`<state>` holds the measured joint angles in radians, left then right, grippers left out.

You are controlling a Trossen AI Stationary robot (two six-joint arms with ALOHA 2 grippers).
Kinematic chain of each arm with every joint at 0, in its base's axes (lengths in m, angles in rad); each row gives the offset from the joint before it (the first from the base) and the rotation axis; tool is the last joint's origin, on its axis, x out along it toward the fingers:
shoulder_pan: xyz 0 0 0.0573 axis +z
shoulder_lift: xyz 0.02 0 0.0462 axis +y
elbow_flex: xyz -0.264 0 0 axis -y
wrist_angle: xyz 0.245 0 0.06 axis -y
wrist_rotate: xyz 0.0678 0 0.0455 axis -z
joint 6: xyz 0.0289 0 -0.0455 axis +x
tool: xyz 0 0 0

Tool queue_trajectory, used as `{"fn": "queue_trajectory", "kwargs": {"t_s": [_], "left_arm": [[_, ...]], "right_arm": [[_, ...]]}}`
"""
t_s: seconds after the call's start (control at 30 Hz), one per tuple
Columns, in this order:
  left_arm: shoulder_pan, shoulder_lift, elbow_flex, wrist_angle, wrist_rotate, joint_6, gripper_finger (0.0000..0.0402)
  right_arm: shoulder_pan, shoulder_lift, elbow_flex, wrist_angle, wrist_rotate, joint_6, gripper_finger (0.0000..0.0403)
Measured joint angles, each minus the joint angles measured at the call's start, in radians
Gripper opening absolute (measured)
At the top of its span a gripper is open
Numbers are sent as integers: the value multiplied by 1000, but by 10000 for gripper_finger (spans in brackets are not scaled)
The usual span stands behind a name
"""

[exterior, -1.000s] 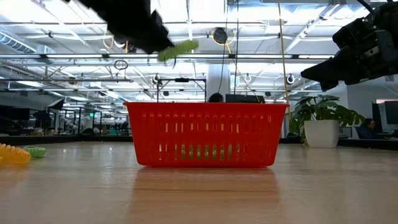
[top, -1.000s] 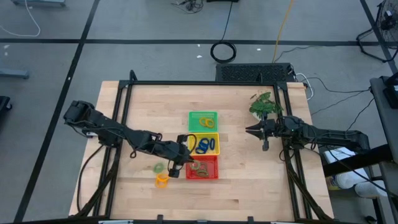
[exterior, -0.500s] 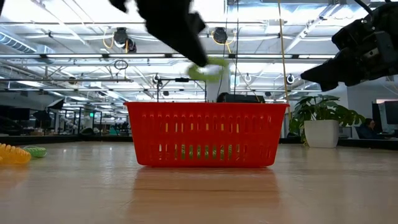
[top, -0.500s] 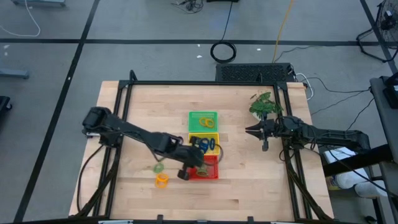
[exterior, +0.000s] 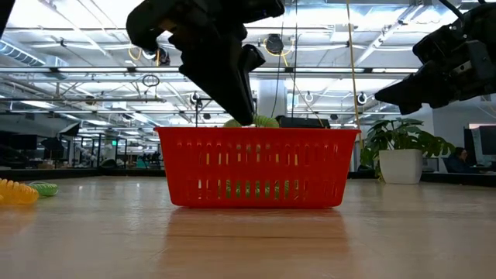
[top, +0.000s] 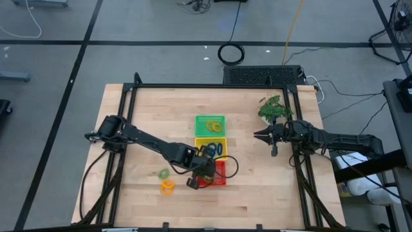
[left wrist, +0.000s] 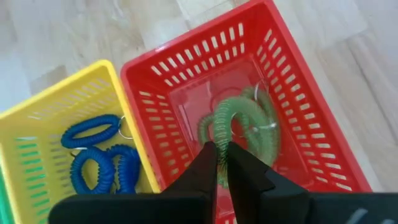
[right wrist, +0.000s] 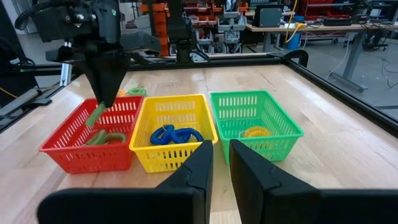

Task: Sort spring keychains into baskets
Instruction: Put the green spring keychain into the red basket

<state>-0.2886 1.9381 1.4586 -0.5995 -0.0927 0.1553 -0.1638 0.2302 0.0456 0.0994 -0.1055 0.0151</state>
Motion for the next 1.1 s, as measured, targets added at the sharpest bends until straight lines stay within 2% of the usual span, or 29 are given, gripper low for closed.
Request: {"fn": "queue_trajectory", "kwargs": {"t_s": [0.47,1.1], "left_arm": [[0,0,-17,24,10,-60,26],[0,0,-42,35,39,-59,26]], "right_arm": [[0,0,0,0,0,0,38],[0,0,0,0,0,0,38]]}}
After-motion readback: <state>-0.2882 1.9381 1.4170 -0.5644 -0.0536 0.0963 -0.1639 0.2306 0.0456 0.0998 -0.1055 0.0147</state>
